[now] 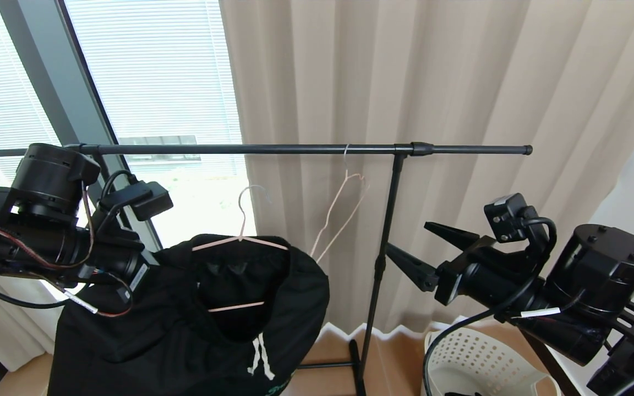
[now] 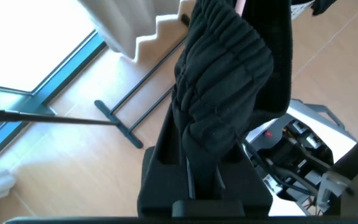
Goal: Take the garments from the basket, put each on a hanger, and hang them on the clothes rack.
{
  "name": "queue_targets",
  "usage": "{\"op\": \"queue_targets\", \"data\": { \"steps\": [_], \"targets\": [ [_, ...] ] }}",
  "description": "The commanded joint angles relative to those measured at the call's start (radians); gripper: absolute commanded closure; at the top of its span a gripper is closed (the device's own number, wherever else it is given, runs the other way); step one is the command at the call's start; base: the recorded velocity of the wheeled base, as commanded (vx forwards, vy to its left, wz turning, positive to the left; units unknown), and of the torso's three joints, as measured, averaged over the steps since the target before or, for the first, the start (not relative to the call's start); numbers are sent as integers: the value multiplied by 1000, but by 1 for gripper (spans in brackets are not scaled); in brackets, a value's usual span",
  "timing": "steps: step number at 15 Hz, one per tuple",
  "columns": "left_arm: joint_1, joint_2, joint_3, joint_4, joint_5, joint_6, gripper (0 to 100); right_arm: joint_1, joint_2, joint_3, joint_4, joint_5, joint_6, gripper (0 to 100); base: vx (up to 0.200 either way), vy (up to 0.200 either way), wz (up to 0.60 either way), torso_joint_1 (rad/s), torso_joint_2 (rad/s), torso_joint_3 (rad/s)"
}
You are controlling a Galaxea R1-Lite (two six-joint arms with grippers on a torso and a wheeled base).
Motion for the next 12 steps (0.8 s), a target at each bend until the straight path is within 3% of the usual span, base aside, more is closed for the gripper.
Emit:
{"op": "queue_targets", "data": {
  "steps": [1, 3, 12],
  "targets": [
    [-1, 12, 17, -2, 25, 1, 100, 0, 2, -3, 6, 0, 0, 0, 0, 0, 0, 0, 0, 0],
    [-2, 64, 14, -5, 99, -2, 100, -1, 11, -4, 6, -1, 0, 0, 0, 0, 0, 0, 0, 0],
    [2, 122, 32, -11, 189, -5, 100, -3, 29, -6, 6, -1, 0, 0, 0, 0, 0, 0, 0, 0]
  ]
}}
